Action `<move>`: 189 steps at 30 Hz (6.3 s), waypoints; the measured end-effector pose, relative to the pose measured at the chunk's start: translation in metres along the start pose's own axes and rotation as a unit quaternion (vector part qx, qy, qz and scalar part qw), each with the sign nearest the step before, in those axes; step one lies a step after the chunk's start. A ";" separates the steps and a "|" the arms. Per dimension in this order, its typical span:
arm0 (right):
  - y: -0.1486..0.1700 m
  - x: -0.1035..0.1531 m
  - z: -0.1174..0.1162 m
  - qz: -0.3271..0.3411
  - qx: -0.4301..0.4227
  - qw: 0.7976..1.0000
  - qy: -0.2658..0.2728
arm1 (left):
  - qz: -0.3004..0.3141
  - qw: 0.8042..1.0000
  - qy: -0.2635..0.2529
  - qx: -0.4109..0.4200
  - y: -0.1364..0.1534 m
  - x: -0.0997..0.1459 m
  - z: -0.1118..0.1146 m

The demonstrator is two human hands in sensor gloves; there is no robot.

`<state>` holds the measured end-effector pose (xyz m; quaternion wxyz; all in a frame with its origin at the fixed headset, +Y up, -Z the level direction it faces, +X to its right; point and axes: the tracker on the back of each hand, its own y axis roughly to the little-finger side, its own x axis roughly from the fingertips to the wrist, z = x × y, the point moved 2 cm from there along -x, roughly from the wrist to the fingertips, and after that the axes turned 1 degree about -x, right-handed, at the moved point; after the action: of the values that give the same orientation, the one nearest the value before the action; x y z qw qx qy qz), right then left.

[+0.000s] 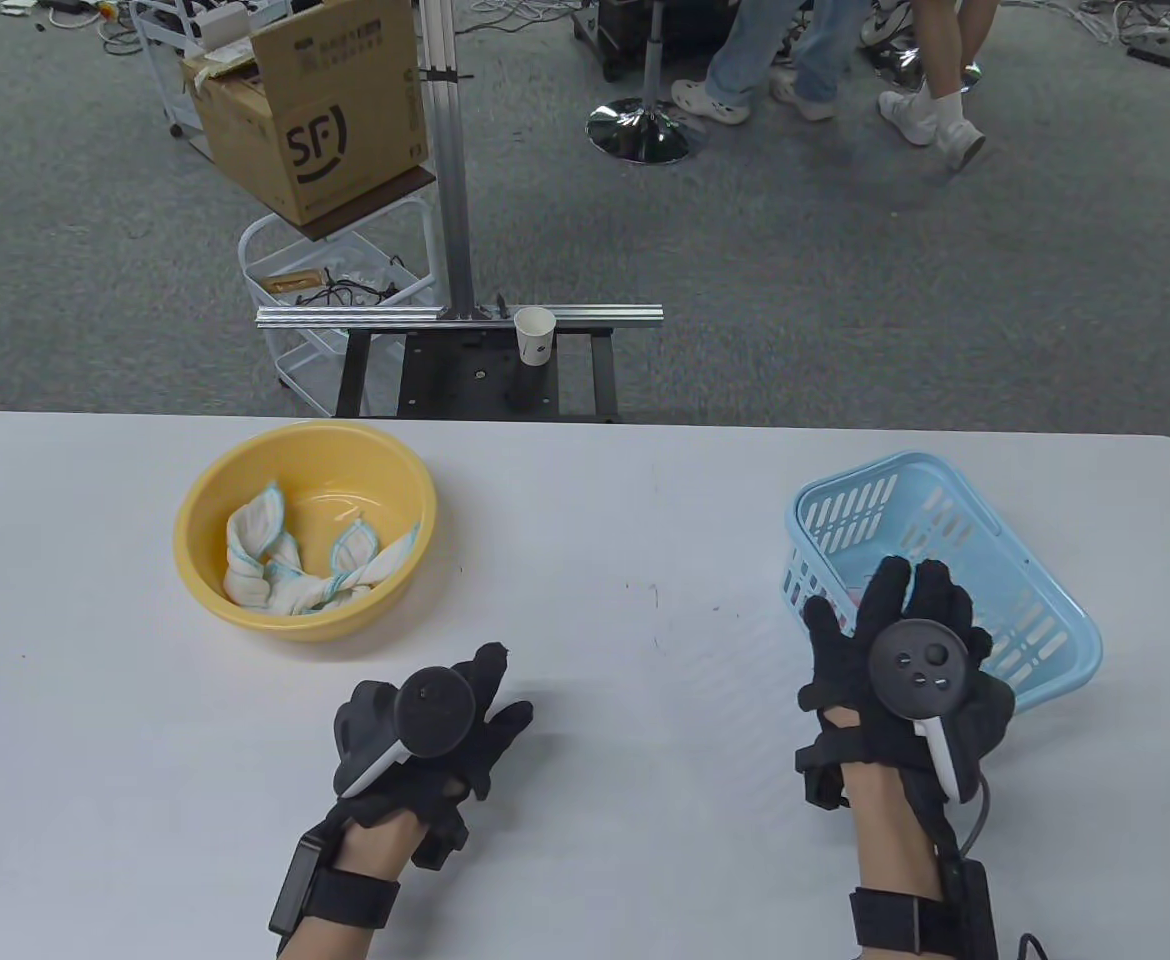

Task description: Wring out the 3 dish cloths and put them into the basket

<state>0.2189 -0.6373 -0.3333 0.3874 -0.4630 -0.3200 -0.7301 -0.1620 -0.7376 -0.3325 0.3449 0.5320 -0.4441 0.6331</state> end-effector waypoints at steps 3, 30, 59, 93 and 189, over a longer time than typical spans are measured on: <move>-0.020 0.007 -0.015 0.042 0.002 0.999 -0.002 | -0.011 1.000 -0.009 -0.004 0.004 0.001 -0.002; -0.056 0.064 -0.151 0.218 0.025 0.967 -0.127 | -0.071 0.997 -0.004 -0.035 0.027 0.003 0.001; -0.046 0.066 -0.143 0.205 -0.019 0.971 -0.124 | -0.227 0.971 0.022 -0.066 0.094 -0.046 -0.131; -0.039 0.063 -0.144 0.195 -0.015 0.969 -0.148 | -0.301 0.925 0.227 -0.045 0.160 -0.130 -0.064; -0.037 0.060 -0.130 0.092 -0.435 0.893 -0.073 | 0.008 0.788 0.339 0.514 -0.035 -0.015 0.074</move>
<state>0.1144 -0.7427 -0.3293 0.1880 -0.6646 0.0466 -0.7217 -0.1000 -0.7934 -0.3374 0.1435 0.3784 0.0883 0.9102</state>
